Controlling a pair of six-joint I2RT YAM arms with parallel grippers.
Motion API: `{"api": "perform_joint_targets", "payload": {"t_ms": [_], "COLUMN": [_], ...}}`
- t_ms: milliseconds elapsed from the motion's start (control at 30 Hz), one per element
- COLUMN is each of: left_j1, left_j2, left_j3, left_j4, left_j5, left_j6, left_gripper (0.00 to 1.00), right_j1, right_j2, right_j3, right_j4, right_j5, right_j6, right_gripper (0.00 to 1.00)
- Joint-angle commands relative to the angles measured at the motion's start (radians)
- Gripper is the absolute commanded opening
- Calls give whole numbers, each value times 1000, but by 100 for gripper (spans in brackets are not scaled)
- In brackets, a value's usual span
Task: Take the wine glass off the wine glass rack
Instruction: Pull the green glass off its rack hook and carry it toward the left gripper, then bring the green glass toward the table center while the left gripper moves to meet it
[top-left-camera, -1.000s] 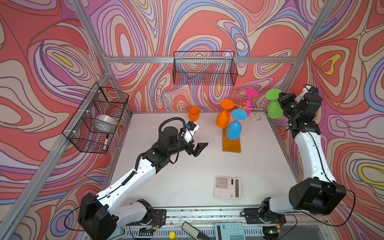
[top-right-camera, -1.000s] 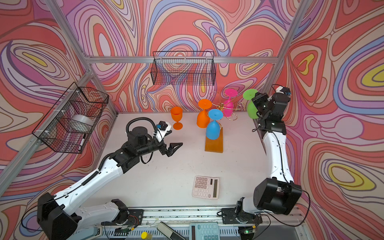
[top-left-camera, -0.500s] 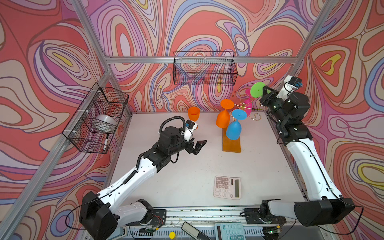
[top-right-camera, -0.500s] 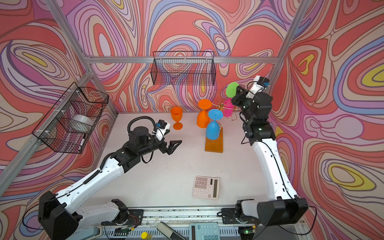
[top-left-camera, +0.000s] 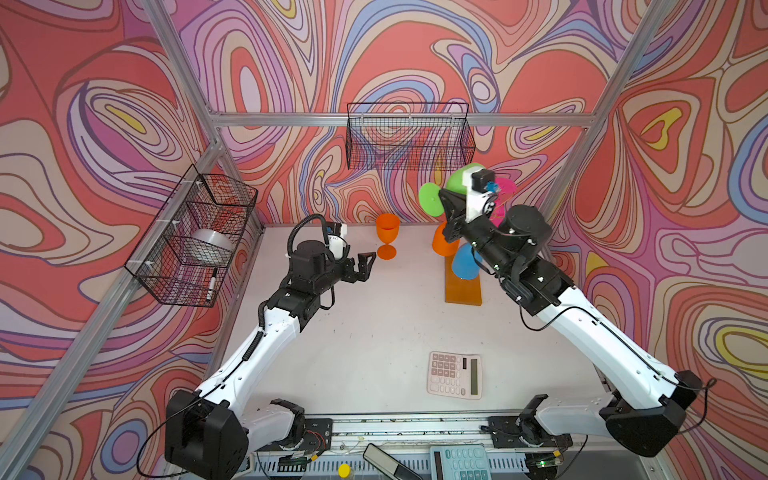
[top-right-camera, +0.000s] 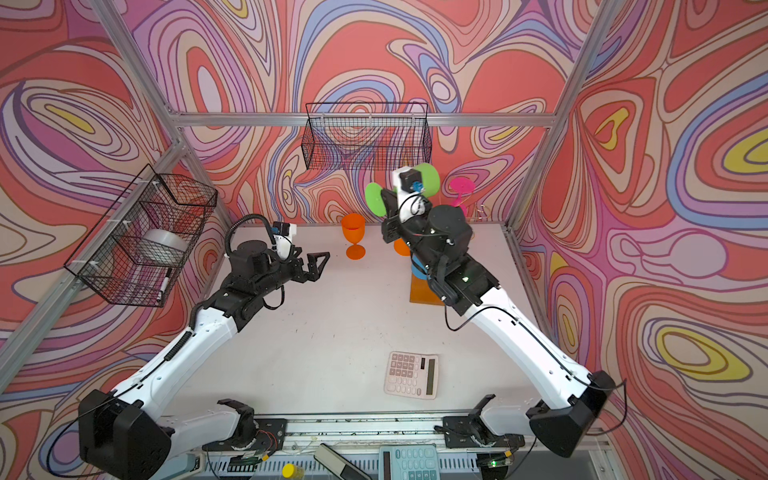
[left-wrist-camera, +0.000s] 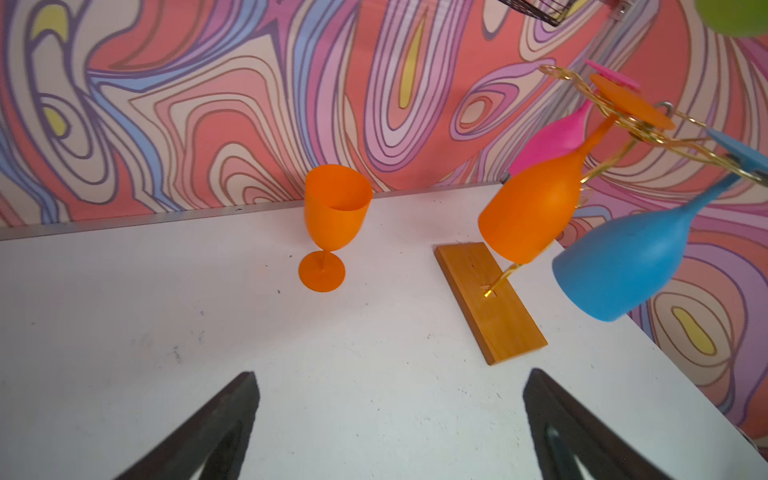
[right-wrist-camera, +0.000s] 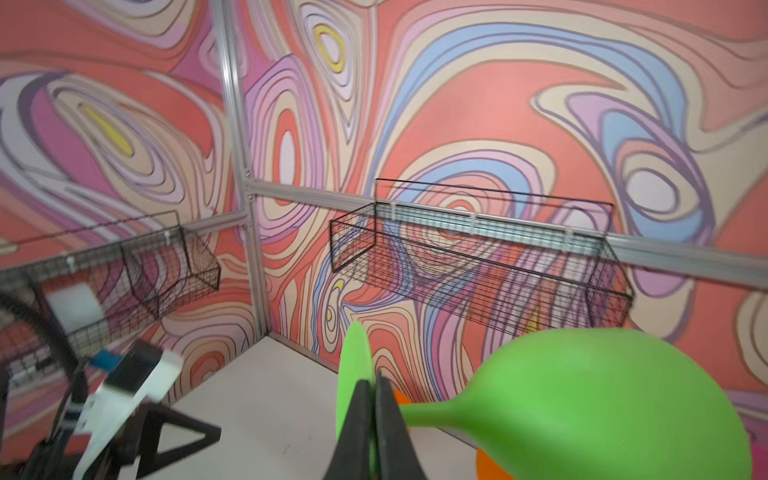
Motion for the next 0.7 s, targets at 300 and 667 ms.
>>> {"api": "perform_joint_targets", "payload": {"t_ms": [300,667], "left_j1": [162,209], "left_j2": [-8,45], "left_j3": [70,158], "left_j4": [-72,-197], "left_j5": [-174,-172], "left_j6": [-201,-289], "left_gripper": [98,97], "right_j1": [277,301], "right_j2": [156,142], "right_j3": [-39,-228], "right_j4": [63,184], "right_j5": [86,-10], "right_j6": [-382,-392], "right_gripper": [0,0]}}
